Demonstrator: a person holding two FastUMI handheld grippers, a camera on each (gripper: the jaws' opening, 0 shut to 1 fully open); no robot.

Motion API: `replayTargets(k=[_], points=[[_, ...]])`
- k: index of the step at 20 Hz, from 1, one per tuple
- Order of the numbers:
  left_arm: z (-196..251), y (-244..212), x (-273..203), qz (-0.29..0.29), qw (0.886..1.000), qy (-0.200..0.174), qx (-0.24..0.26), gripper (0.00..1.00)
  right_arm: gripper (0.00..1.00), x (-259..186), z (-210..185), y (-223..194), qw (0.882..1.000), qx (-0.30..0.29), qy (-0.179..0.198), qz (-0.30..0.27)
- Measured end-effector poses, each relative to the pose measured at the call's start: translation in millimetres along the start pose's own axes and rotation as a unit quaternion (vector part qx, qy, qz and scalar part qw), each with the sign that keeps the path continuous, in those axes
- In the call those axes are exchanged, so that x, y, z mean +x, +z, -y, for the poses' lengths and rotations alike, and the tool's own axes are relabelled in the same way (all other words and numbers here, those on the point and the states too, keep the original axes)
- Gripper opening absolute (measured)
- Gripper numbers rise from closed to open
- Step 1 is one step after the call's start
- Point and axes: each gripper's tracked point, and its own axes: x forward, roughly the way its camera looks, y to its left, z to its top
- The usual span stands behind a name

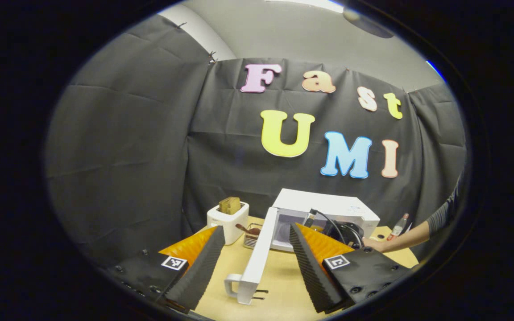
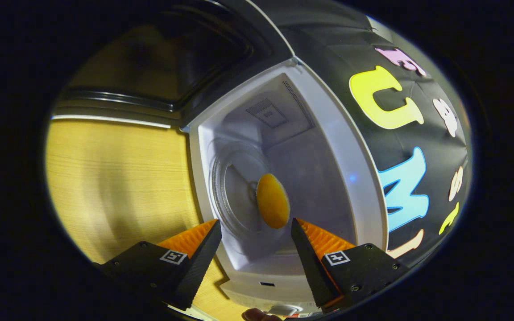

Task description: Open the microwave oven with the left hand, put the food in, and close the microwave oven.

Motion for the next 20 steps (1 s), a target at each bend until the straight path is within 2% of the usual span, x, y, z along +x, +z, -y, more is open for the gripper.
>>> replayTargets(k=[6, 9, 11, 14, 17, 18, 20], points=[[5.8, 2.7, 7.6, 0.007, 1.0, -0.014, 0.002, 0.94, 0.96, -73.8, 6.8, -16.5, 0.996, 0.087, 0.013, 0.003], [11.5, -0.5, 10.4, 0.007, 1.0, -0.024, -0.005, 0.96, 0.96, -110.8, 27.8, -20.5, 0.99, 0.139, -0.002, 0.017], [16.2, -2.9, 12.5, 0.007, 0.999, -0.034, -0.005, 0.94, 0.96, -137.4, 44.2, -19.2, 0.982, 0.184, -0.014, 0.032], [25.5, -5.8, 20.8, 0.007, 0.999, -0.05, -0.003, 0.94, 0.96, -174.7, 64.1, -14.1, 0.96, 0.272, -0.026, 0.058], [36.3, -4.2, 22.0, 0.013, 0.998, -0.067, 0.0, 0.94, 0.96, -211.5, 82.8, -12.0, 0.93, 0.354, -0.049, 0.085], [40.4, -4.6, 24.0, 0.014, 0.997, -0.073, -0.001, 0.94, 0.99, -223.0, 89.4, -13.3, 0.92, 0.377, -0.055, 0.091], [49.5, -3.0, 25.5, 0.017, 0.996, -0.087, -0.004, 0.94, 0.96, -244.5, 104.9, -13.2, 0.896, 0.427, -0.066, 0.104]])
